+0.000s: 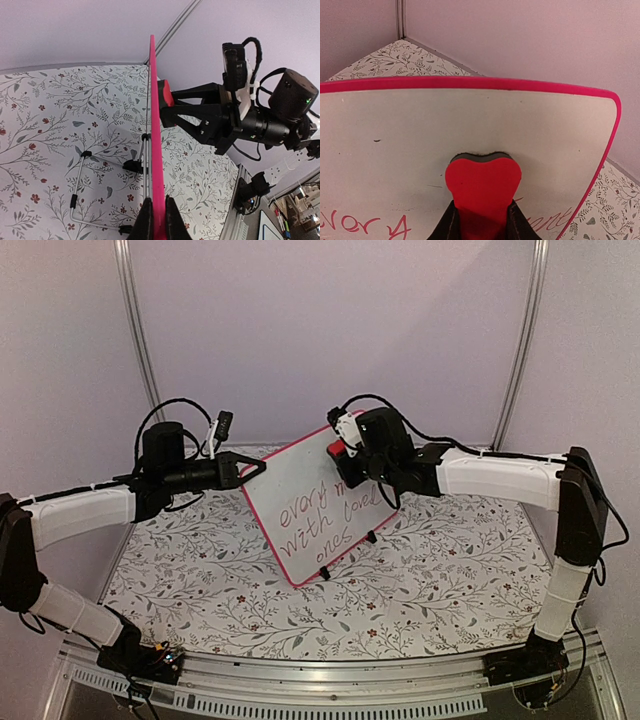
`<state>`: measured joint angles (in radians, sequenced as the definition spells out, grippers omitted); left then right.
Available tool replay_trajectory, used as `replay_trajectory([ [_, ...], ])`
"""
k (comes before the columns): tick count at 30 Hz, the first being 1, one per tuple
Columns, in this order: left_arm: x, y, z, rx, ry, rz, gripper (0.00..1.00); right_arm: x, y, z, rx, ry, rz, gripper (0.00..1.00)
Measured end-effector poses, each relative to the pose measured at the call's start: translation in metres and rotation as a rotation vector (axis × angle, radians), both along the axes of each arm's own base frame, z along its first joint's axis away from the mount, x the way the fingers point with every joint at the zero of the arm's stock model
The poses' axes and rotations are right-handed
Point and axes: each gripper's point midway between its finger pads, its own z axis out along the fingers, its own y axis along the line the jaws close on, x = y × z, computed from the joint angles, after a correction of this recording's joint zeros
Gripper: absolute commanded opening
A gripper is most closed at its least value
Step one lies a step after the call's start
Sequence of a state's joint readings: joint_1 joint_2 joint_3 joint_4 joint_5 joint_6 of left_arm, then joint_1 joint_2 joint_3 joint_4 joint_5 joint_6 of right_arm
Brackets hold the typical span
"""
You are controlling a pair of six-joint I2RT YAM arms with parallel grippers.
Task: Erase the whiteboard
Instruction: Erase the whiteboard at the center of the board.
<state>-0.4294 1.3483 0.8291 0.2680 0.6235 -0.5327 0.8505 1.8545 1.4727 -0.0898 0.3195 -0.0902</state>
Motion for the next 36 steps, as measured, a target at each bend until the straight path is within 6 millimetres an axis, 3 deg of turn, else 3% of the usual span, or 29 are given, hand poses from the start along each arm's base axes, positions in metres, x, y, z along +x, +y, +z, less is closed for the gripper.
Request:
replay_trajectory([
  [10,0.000,0.000,0.000,0.000,0.003,0.004,0.00,-0.010,-0.020,-0.038,-0.035,0.047,-0.030,0.25],
  [20,0.000,0.000,0.000,-0.001,0.002,0.004,0.00,-0.009,-0.028,-0.044,-0.033,0.067,-0.030,0.25],
  [25,0.001,0.000,0.000,-0.001,0.002,0.004,0.00,-0.005,-0.029,-0.038,-0.026,0.068,-0.027,0.25],
  [32,-0.001,0.000,0.001,0.000,-0.003,-0.003,0.00,0.017,-0.025,-0.002,0.021,0.013,-0.044,0.25],
  [36,-0.001,0.000,0.000,0.000,-0.003,-0.003,0.00,0.020,-0.022,0.004,0.026,-0.001,-0.041,0.25],
])
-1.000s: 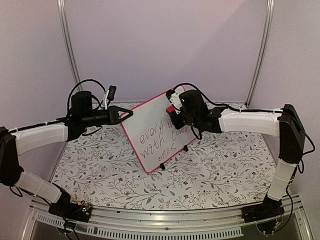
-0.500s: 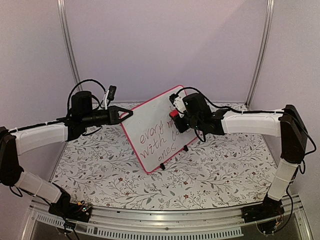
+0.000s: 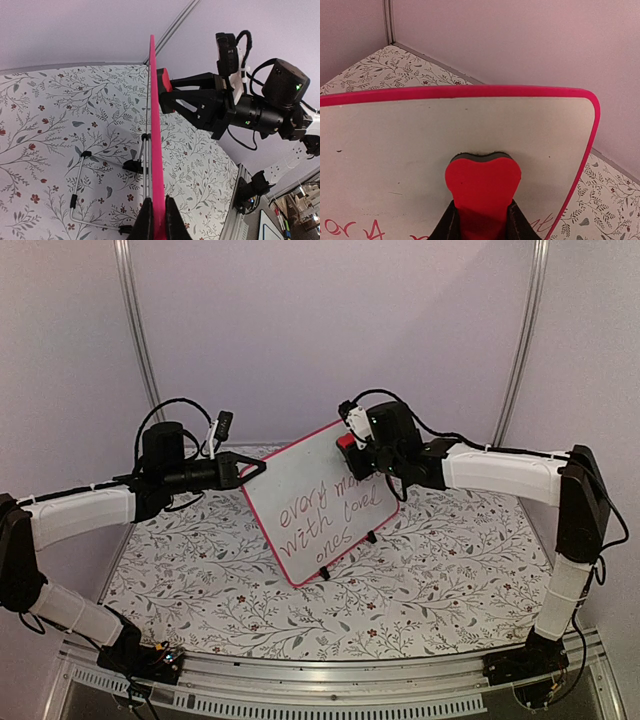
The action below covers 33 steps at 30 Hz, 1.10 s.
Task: Erase the whiteboard
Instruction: Erase the whiteboard at the center of the board.
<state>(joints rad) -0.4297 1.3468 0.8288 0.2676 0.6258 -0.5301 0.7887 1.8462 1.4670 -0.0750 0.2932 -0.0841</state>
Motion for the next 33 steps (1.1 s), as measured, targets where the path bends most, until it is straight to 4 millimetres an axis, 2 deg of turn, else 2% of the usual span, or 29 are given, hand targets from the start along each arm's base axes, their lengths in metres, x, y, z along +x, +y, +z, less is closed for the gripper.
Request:
replay_trajectory([
  [5,0.000,0.000,0.000,0.000,0.000,0.001,0.00,-0.001,0.001,-0.003,0.005,0.002,0.007,0.25],
  [12,0.002,0.001,-0.001,-0.001,0.009,0.013,0.00,-0.013,-0.010,-0.040,-0.015,0.051,-0.001,0.25],
  [15,0.001,0.001,-0.001,-0.001,0.009,0.013,0.00,-0.016,-0.014,-0.048,-0.019,0.065,-0.004,0.25],
  [27,0.001,0.001,-0.001,-0.001,0.009,0.012,0.00,-0.017,-0.022,-0.056,0.010,0.092,-0.012,0.25],
  [31,0.001,0.001,-0.001,-0.002,0.008,0.012,0.00,-0.015,-0.021,-0.049,0.010,0.093,-0.011,0.25],
  [33,0.001,0.001,-0.001,-0.001,0.006,0.007,0.00,-0.009,-0.020,-0.038,0.023,0.079,-0.011,0.25],
])
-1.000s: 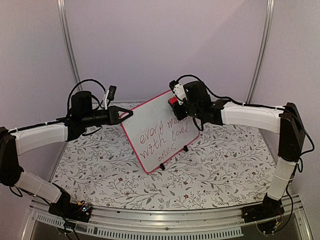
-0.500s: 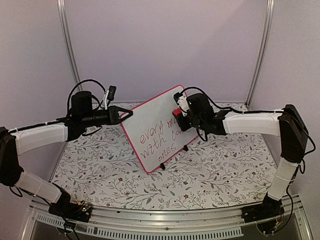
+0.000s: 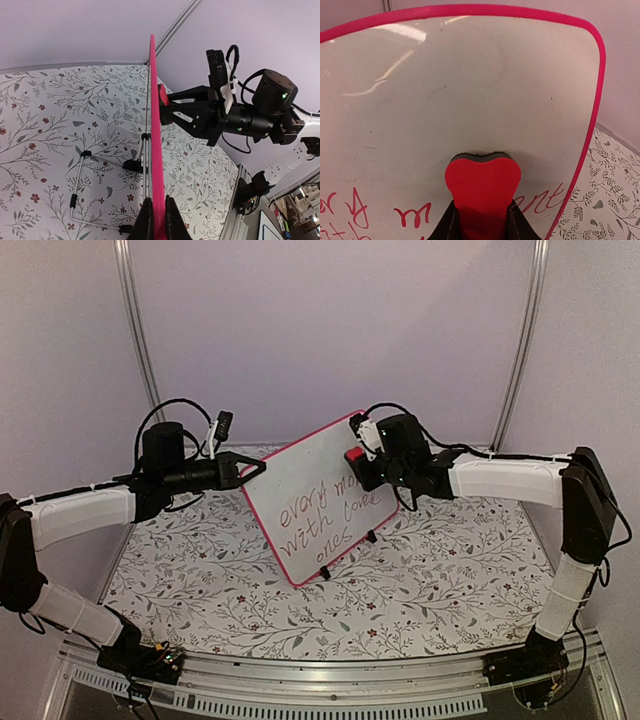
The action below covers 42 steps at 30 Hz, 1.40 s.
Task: Erase the whiteboard
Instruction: Erase the whiteboard at the center of the board.
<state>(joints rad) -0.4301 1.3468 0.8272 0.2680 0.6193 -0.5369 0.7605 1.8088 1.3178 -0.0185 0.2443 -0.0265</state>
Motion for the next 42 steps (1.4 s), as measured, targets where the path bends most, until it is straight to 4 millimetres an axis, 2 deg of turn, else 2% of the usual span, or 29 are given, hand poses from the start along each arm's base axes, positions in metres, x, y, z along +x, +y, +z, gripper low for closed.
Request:
replay_trajectory([
  [5,-0.001,0.000,0.001,0.001,-0.007,-0.005,0.00,0.016,0.004,0.028,0.049,-0.042,0.001,0.25],
  [9,-0.002,-0.001,0.001,0.002,-0.010,-0.009,0.00,0.020,0.003,0.033,0.062,-0.046,0.005,0.25],
  [14,-0.001,0.000,0.001,0.002,-0.008,-0.007,0.00,0.017,0.004,0.025,0.072,-0.036,0.016,0.25],
  [20,0.000,0.001,0.000,0.000,0.002,0.006,0.00,0.008,-0.002,-0.004,0.058,0.001,0.020,0.25],
  [23,0.000,0.001,0.000,0.000,0.003,0.005,0.00,0.003,-0.006,-0.012,0.064,0.020,0.016,0.24],
  [31,0.000,0.001,0.000,0.000,0.003,0.004,0.00,0.000,-0.006,-0.014,0.081,0.033,0.016,0.24],
  [37,-0.001,0.000,0.000,0.000,0.002,0.001,0.00,-0.011,-0.013,-0.032,0.057,0.070,0.018,0.24],
  [42,-0.002,-0.001,0.001,0.001,-0.008,-0.011,0.00,-0.019,-0.011,-0.020,0.046,0.044,0.016,0.24],
])
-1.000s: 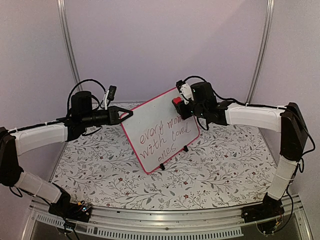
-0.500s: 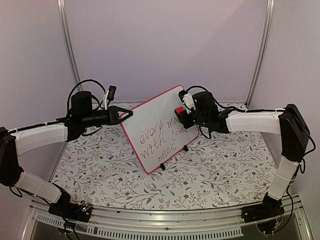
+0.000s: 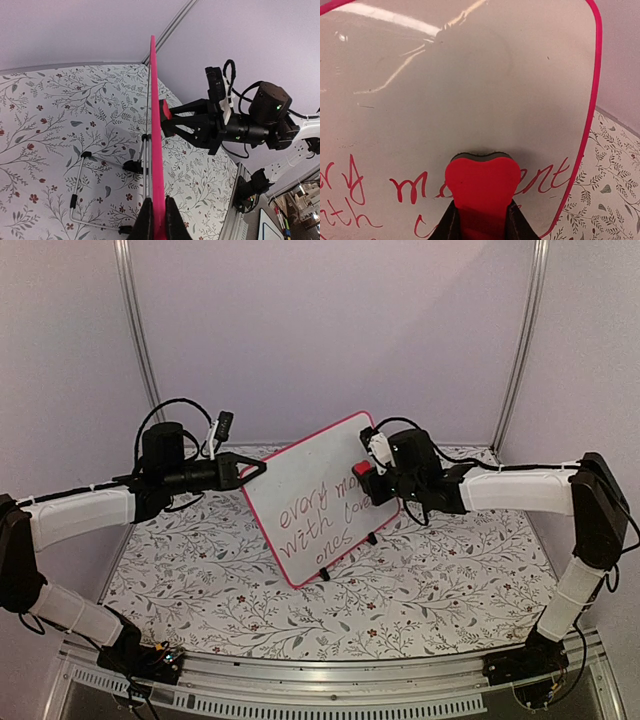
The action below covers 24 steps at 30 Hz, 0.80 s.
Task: Erase the whiteboard
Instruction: Erase the whiteboard at the center of the board.
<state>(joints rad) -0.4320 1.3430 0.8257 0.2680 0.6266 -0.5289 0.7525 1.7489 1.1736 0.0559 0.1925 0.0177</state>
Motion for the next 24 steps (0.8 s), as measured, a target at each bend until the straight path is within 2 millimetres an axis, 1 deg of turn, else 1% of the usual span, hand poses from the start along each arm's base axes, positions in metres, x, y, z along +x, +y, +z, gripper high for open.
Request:
replay_trajectory([
  [2,-0.001,0.000,0.000,0.001,-0.002,-0.004,0.00,-0.006,0.002,0.016,-0.001,-0.035,0.000,0.24],
  [4,-0.001,-0.001,0.000,0.001,-0.004,-0.005,0.00,-0.016,0.005,0.037,0.009,-0.081,0.004,0.24],
  [6,-0.001,-0.001,0.000,0.002,-0.004,-0.004,0.00,-0.031,0.011,0.065,0.024,-0.140,0.014,0.24],
  [9,-0.001,0.000,0.000,0.002,-0.005,0.000,0.00,-0.056,0.020,0.098,0.044,-0.212,0.037,0.24],
  [10,-0.001,0.000,0.000,0.003,-0.005,0.001,0.00,-0.064,0.024,0.105,0.047,-0.229,0.046,0.24],
  [12,-0.002,0.000,0.000,0.004,-0.005,0.005,0.00,-0.081,0.035,0.111,0.038,-0.253,0.068,0.24],
  [15,-0.002,0.000,0.001,0.005,-0.006,0.010,0.00,-0.102,0.053,0.104,0.006,-0.260,0.109,0.25],
  [18,-0.003,0.001,0.000,0.007,-0.008,0.020,0.00,-0.125,0.077,0.084,-0.039,-0.253,0.158,0.25],
  [20,-0.003,0.002,0.000,0.007,-0.007,0.024,0.00,-0.143,0.096,0.062,-0.083,-0.242,0.198,0.24],
  [24,-0.003,0.002,0.000,0.007,-0.007,0.026,0.00,-0.166,0.122,0.024,-0.154,-0.218,0.260,0.24],
])
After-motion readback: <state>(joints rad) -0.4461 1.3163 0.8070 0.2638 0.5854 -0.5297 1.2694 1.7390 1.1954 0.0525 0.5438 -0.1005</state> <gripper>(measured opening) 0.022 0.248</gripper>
